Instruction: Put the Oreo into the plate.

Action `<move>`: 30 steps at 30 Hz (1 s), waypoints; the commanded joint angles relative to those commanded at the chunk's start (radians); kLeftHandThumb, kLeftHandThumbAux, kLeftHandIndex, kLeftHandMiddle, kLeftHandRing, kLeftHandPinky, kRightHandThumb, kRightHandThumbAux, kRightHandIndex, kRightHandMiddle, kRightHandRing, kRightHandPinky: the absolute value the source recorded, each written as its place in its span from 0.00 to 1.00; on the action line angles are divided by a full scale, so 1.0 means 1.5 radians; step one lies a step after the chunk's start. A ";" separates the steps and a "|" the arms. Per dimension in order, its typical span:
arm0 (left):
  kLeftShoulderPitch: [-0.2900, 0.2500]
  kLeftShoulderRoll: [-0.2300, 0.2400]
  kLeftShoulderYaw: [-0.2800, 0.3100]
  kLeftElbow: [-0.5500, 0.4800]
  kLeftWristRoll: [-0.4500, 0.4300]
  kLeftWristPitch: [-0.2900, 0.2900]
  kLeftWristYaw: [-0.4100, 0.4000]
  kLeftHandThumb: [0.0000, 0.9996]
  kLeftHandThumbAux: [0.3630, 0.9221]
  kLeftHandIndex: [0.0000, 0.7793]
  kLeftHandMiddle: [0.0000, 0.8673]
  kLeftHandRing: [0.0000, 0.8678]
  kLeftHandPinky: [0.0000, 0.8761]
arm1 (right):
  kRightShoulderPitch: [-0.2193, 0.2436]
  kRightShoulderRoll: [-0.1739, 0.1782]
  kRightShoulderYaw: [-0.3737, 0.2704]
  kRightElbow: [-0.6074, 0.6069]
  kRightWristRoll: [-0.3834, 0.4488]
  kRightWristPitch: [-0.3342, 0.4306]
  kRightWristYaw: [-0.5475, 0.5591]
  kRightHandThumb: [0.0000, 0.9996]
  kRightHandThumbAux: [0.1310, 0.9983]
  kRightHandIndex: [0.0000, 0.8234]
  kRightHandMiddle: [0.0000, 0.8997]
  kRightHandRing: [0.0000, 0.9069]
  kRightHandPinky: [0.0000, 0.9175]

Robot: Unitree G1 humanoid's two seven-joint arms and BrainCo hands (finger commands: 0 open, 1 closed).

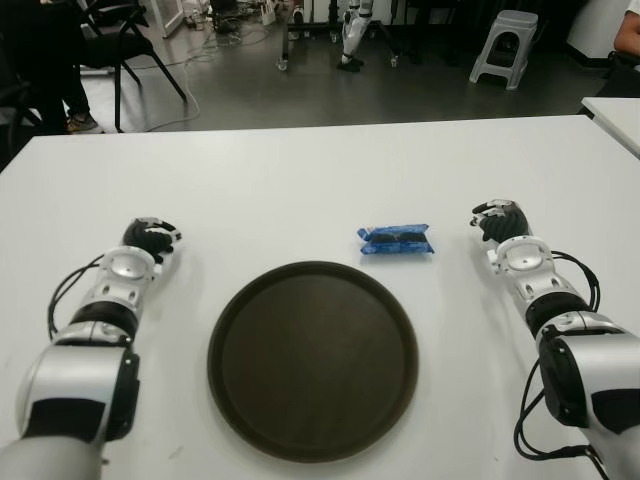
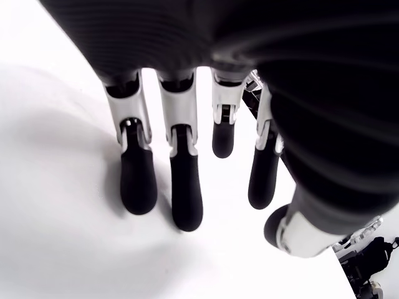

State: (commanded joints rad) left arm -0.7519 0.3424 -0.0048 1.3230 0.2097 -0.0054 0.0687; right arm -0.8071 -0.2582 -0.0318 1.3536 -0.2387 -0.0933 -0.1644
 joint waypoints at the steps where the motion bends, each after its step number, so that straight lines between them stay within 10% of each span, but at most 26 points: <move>1: 0.000 0.000 -0.001 0.000 0.001 0.001 0.001 0.67 0.65 0.51 0.17 0.22 0.24 | 0.000 0.000 0.000 0.000 0.000 0.001 0.000 0.69 0.69 0.50 0.74 0.78 0.73; 30: 0.000 -0.002 0.008 0.000 -0.008 -0.003 0.000 0.67 0.65 0.51 0.19 0.24 0.27 | 0.002 0.000 -0.007 -0.001 0.006 -0.011 0.003 0.69 0.69 0.50 0.78 0.81 0.75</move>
State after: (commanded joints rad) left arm -0.7517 0.3391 0.0067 1.3229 0.1981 -0.0099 0.0690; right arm -0.8035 -0.2579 -0.0425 1.3522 -0.2301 -0.1094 -0.1604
